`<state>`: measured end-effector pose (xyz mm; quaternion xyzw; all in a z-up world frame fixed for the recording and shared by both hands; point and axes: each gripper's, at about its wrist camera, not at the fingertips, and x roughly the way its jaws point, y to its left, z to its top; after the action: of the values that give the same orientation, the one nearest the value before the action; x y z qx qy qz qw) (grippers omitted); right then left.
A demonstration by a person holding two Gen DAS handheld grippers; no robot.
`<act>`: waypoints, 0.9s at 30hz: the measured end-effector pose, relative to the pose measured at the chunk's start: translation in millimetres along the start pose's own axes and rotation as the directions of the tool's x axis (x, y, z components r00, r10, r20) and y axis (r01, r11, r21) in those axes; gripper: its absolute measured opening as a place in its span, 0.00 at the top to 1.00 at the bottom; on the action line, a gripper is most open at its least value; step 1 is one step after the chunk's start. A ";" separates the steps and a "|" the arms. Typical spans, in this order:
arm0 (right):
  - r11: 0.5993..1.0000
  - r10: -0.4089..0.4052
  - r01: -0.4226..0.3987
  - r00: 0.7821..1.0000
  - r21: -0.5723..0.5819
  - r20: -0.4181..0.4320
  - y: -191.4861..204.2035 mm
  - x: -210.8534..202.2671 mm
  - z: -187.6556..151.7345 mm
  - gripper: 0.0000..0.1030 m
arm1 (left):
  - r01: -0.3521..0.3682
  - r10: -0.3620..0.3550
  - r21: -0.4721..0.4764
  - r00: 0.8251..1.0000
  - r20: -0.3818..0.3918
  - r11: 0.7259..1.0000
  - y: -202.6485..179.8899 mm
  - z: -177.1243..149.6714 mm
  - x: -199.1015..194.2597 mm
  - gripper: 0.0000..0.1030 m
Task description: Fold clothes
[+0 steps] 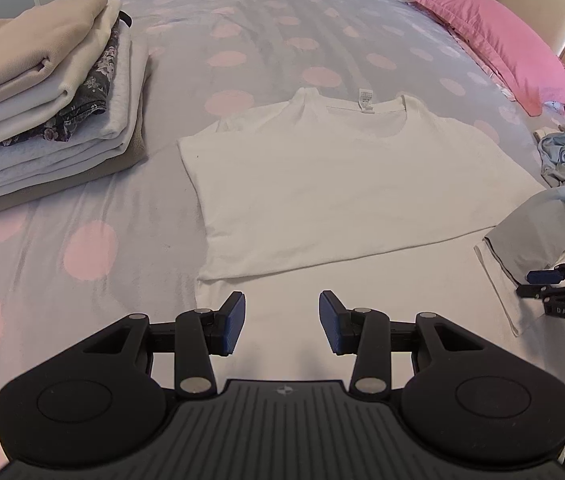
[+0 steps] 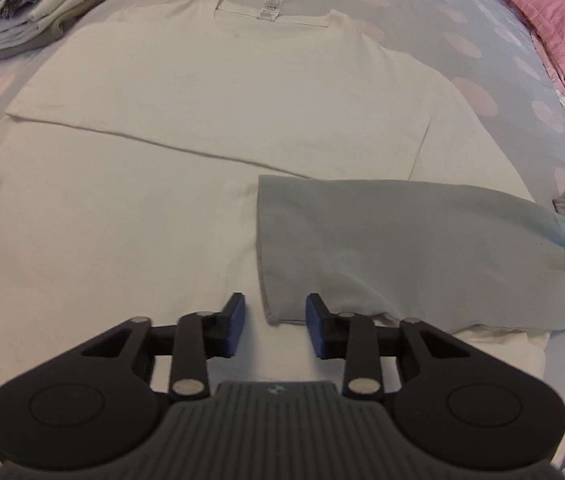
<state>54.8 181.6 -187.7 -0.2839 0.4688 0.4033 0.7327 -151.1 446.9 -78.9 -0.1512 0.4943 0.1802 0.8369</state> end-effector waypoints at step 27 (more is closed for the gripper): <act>0.662 -0.642 0.592 0.764 0.459 -0.060 -265.9 -227.7 -57.8 0.94 | -0.011 0.011 0.007 1.000 0.004 1.000 2.5 1.4 -3.0 0.62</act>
<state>202.8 -74.8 7.9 -0.2257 0.3847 0.0249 0.8947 -152.5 449.3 -75.8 -0.1451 0.4943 0.1833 0.8373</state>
